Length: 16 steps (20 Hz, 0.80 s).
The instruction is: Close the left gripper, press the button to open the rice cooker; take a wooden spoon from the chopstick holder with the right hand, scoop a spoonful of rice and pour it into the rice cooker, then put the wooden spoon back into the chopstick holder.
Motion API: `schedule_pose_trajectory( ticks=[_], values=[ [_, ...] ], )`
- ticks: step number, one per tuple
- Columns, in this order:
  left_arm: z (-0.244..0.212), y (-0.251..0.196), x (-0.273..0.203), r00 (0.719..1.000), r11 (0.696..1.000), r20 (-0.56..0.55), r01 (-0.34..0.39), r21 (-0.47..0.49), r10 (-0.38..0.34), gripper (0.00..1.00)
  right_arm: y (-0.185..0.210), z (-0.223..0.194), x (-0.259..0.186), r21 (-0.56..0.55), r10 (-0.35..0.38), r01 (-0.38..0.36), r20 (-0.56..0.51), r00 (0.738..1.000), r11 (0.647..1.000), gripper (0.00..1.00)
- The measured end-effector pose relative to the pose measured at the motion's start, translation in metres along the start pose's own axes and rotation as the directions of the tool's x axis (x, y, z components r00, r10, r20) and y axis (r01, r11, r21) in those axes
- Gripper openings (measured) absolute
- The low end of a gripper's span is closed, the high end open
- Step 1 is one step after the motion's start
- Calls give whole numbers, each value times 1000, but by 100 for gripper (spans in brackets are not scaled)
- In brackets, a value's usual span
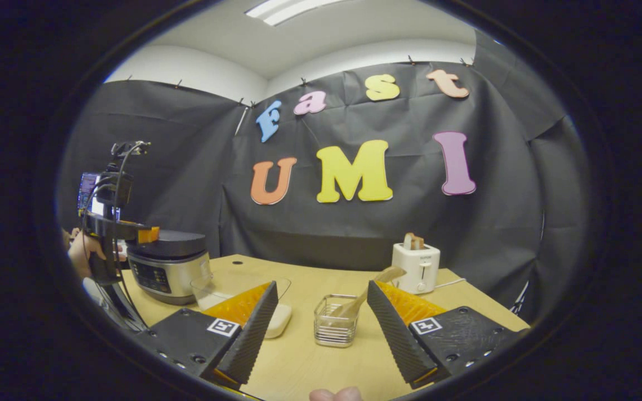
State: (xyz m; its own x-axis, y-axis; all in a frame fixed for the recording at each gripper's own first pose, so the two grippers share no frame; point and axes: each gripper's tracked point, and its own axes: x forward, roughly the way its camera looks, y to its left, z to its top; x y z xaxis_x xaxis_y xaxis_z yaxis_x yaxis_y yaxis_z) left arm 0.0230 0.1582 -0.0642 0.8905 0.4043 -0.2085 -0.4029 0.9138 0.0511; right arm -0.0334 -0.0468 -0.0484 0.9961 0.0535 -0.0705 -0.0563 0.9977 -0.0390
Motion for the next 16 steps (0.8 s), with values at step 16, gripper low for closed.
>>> schedule_pose_trajectory(
  ticks=[16],
  values=[
    [1, 8, -2, 990, 1000, 143, 11, -26, -7, 96, 74, -25, 32, 7, 122, -122, -70, 990, 993, 94]
  ],
)
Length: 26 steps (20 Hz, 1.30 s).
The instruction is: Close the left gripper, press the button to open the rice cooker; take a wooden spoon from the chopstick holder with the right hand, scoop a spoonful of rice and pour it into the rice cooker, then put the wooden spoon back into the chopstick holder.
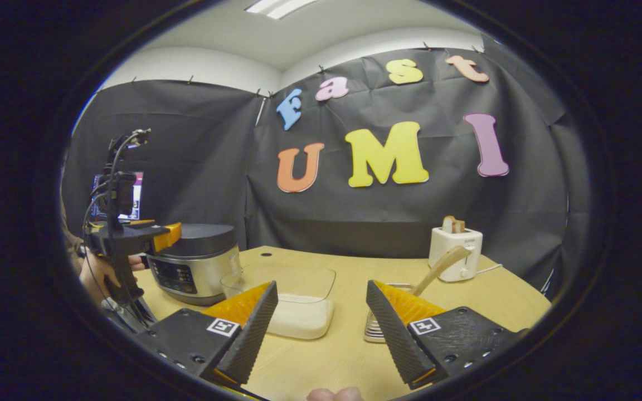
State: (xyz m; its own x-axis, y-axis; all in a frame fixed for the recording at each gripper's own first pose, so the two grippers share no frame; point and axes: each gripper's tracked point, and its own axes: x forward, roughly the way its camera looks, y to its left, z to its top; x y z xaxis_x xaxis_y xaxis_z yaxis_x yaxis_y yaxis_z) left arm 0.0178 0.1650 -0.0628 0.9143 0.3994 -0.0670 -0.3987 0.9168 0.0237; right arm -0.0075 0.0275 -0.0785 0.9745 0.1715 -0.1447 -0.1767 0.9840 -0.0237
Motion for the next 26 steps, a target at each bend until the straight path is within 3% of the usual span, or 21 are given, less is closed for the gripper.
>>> schedule_pose_trajectory(
  ticks=[5, 9, 11, 13, 17, 26],
  values=[
    [45, -15, -24, 995, 997, 77, 66, -32, -64, 99, 2, 25, 0, 4, -42, 42, 82, 996, 999, 95],
    [60, -64, -49, 975, 981, 124, 192, -32, -186, 98, -11, 35, -8, 4, -101, 102, 105, 989, 995, 98],
    [60, -89, -68, 960, 963, 125, 261, -70, -251, 98, -28, 39, -16, 0, -153, 154, 119, 981, 988, 92],
    [59, -113, -81, 938, 939, 126, 335, -74, -324, 97, -40, 41, -21, 3, -187, 188, 123, 975, 982, 94],
    [46, -114, -90, 933, 935, 97, 351, -51, -345, 98, -58, 55, -33, -5, -247, 251, 159, 956, 968, 92],
    [45, -106, -93, 941, 942, 58, 334, -32, -332, 99, -49, 73, -36, 7, -254, 257, 174, 952, 966, 93]
  ],
)
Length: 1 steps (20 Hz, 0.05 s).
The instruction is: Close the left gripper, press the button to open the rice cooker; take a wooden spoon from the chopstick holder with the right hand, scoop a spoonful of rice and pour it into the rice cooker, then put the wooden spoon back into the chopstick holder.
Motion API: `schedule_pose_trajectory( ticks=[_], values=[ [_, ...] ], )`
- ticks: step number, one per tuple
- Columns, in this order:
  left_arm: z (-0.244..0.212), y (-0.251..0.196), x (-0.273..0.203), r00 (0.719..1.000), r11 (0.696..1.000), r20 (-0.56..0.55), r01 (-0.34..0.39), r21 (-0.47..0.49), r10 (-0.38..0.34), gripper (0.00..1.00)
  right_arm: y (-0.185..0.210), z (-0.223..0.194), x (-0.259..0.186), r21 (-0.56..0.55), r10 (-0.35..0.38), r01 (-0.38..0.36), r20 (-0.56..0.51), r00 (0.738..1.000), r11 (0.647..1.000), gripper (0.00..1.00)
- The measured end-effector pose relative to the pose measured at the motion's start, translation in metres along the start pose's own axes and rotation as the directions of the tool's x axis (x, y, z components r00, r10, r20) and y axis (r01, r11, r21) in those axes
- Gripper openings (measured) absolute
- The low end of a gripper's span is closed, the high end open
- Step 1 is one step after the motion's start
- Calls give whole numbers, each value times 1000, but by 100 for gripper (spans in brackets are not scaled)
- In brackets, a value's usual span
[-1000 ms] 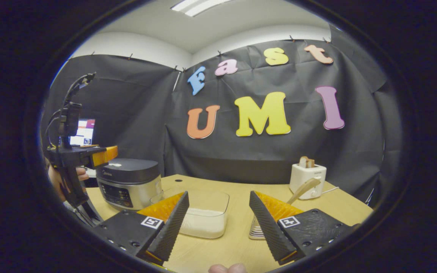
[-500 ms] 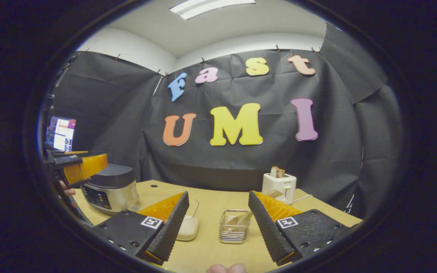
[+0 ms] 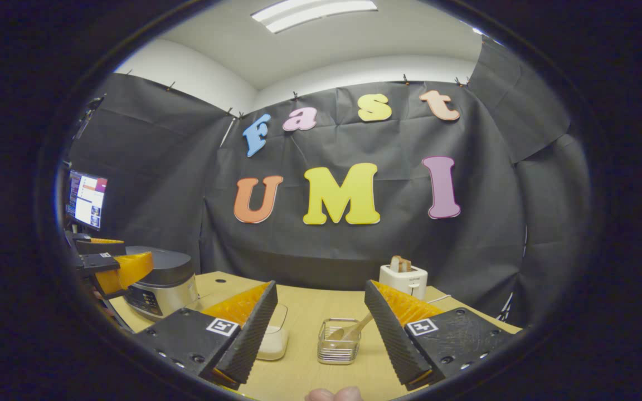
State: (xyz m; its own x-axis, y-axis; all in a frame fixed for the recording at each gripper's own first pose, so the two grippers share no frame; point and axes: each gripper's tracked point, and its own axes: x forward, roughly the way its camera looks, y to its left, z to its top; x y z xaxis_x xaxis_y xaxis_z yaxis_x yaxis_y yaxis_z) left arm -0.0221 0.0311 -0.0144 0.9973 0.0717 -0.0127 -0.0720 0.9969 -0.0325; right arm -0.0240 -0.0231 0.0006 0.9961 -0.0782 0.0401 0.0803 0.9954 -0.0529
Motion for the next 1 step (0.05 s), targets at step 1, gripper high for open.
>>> schedule_pose_trajectory(
  ticks=[1],
  values=[
    [2, 1, 1, 1000, 1000, 6, -1, 0, 1, 99, 0, 1, 0, 3, -2, 2, 1, 1000, 1000, 93]
  ],
)
